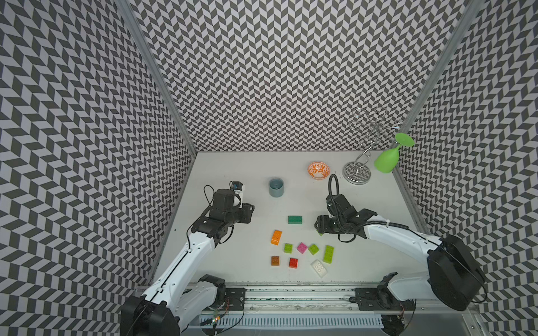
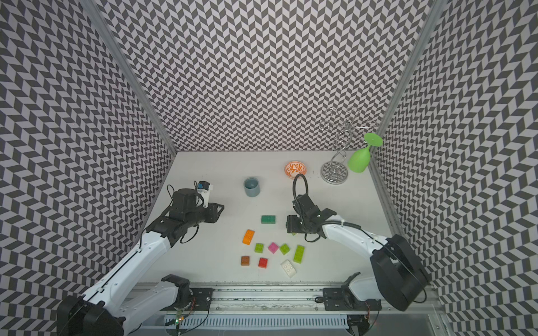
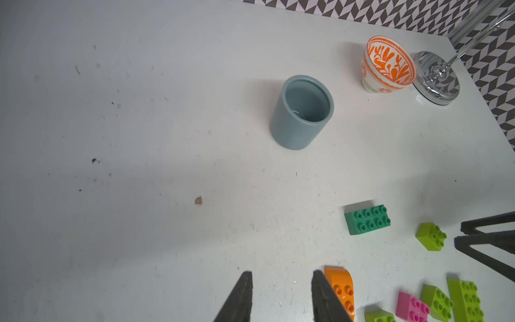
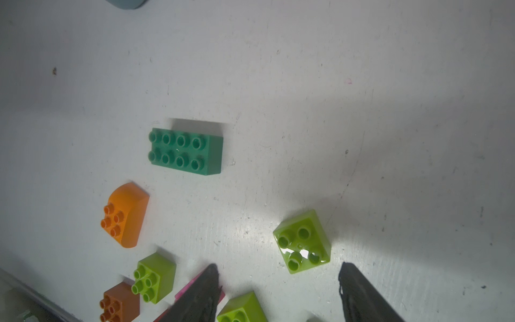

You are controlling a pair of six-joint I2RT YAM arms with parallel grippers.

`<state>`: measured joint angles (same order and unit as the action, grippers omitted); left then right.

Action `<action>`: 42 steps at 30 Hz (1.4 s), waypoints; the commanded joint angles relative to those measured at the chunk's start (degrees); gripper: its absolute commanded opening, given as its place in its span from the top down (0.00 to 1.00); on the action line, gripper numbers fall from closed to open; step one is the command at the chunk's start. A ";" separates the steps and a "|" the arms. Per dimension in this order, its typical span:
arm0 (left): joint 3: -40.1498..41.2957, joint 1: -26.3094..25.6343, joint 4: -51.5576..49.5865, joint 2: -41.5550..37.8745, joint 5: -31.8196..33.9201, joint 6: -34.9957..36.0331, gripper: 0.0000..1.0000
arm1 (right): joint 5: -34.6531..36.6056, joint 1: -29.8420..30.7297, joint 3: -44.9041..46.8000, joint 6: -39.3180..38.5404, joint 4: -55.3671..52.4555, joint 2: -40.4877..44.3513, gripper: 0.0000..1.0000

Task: Assemble the letter s with lego
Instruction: Pick up the lego brick from the center of the board.

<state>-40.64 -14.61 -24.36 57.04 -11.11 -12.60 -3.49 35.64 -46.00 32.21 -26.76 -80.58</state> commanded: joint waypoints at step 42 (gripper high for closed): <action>1.55 2.92 4.50 1.59 -6.36 -0.86 0.65 | 8.26 4.35 -12.65 -12.39 -12.88 -15.85 0.59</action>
<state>-39.42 -11.97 -20.97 58.54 -17.08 -13.54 3.33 39.31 -57.08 20.16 -39.05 -95.88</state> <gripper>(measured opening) 0.351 0.418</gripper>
